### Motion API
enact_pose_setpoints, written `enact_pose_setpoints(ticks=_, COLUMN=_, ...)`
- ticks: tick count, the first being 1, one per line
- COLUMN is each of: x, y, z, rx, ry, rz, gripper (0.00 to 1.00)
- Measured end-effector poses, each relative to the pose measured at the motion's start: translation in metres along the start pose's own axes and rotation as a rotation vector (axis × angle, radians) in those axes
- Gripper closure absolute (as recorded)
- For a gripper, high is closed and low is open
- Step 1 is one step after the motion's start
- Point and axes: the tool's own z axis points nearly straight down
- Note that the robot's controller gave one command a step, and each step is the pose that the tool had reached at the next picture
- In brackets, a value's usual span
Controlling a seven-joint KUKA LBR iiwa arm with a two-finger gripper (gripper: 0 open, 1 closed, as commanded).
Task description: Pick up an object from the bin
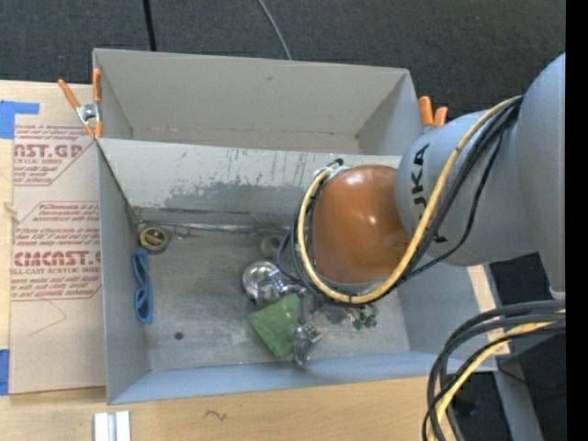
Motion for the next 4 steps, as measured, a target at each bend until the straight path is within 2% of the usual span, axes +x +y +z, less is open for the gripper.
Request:
enact_pose_setpoints(ticks=1, x=0.007, y=-0.033, z=0.029, rx=0.010, ry=-0.010, rz=-0.089, gripper=0.00)
enact_pose_setpoints(ticks=2, x=0.018, y=-0.054, z=0.035, rx=0.008, ry=-0.022, rz=-0.153, gripper=0.00)
enact_pose_setpoints(ticks=3, x=0.018, y=-0.057, z=0.033, rx=0.013, ry=-0.019, rz=-0.151, gripper=1.00)
enact_pose_setpoints(ticks=4, x=0.016, y=-0.057, z=-0.088, rx=0.004, ry=-0.007, rz=-0.150, gripper=1.00)
